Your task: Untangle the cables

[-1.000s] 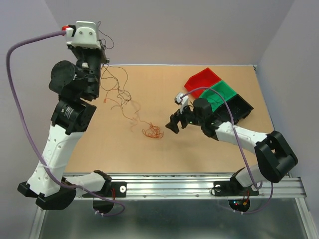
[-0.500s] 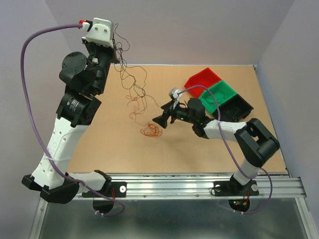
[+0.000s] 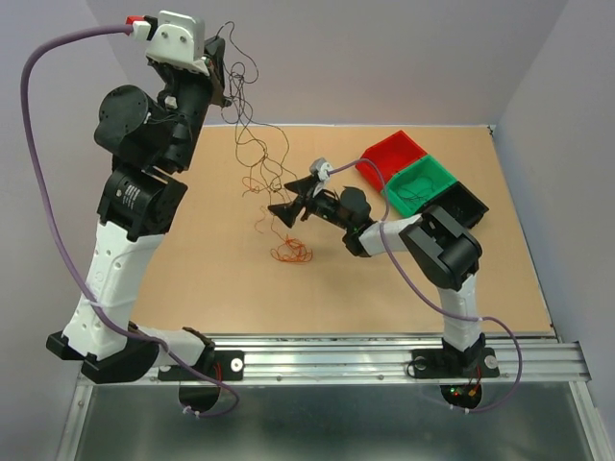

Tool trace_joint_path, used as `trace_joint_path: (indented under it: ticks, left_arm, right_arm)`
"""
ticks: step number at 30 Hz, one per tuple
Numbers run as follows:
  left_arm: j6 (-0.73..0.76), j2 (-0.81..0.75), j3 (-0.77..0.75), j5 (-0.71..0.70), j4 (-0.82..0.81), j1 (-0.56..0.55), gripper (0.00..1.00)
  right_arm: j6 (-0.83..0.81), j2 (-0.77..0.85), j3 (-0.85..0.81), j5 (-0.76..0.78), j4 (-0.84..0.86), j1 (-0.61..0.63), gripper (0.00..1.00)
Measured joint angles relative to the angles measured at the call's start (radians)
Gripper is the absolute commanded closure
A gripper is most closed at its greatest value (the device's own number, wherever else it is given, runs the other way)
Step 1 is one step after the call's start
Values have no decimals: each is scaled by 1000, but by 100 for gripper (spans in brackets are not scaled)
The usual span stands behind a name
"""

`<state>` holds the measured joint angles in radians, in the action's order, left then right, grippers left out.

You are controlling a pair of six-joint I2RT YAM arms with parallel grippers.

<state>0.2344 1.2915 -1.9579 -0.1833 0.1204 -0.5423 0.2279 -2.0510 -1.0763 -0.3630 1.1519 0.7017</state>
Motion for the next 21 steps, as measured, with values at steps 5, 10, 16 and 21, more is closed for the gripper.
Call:
trace_joint_path:
  ticks: [5,10,16,21]
  left_arm:
    - [-18,18,-6,19,25,0,100]
    - [-8,60,-83,-15,40,0,100]
    - [129,243,-445,-201,10,-1,100]
    - [318,259,-482,-374,-204,-1,100]
  right_arm:
    - [50,-18,-81,-8,71,3,99]
    - [107,-19,-103,-31,111,8,99]
    - [143,10,95,48,76,17,99]
    - [183,16,237,193,-70,19,99]
